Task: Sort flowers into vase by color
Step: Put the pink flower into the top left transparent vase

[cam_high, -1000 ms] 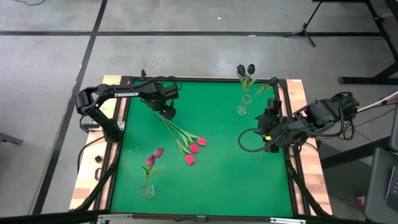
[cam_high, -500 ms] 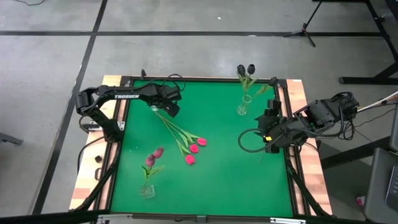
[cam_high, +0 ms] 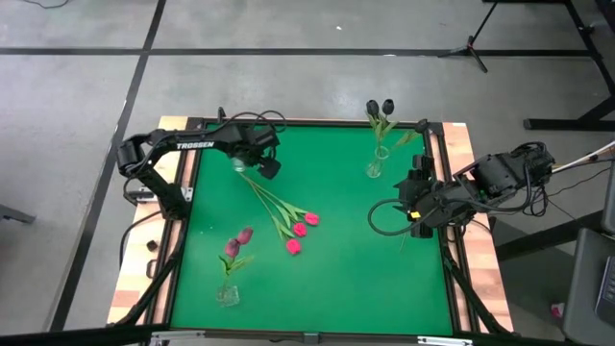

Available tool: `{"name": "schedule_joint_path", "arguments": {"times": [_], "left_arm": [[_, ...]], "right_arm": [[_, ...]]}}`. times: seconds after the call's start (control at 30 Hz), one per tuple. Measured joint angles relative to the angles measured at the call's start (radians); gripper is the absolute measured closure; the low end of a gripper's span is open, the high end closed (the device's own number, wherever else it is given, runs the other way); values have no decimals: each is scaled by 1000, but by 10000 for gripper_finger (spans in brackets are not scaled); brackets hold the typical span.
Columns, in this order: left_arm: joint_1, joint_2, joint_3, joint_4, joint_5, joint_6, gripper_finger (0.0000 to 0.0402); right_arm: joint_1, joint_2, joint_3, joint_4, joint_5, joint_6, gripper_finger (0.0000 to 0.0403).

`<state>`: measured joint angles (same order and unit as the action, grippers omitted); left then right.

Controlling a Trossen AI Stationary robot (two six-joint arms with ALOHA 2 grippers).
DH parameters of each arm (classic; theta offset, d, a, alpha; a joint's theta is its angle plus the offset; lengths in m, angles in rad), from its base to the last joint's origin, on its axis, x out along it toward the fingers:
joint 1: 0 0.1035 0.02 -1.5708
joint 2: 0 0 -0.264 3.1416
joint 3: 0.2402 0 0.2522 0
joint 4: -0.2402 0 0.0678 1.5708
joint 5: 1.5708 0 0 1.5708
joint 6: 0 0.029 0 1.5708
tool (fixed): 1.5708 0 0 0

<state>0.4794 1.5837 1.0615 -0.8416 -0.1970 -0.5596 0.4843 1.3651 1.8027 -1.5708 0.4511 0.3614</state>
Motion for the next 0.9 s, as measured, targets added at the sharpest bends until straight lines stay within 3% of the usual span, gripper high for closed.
{"name": "schedule_joint_path", "arguments": {"times": [0.2,0.47,0.9], "left_arm": [[16,0,0,-102,30,-66,92],[62,0,0,-225,15,-141,87],[159,0,-54,-138,33,-78,91]], "right_arm": [[0,0,0,0,1,-3,176],[0,0,0,0,2,1,176],[0,0,0,0,2,12,176]]}}
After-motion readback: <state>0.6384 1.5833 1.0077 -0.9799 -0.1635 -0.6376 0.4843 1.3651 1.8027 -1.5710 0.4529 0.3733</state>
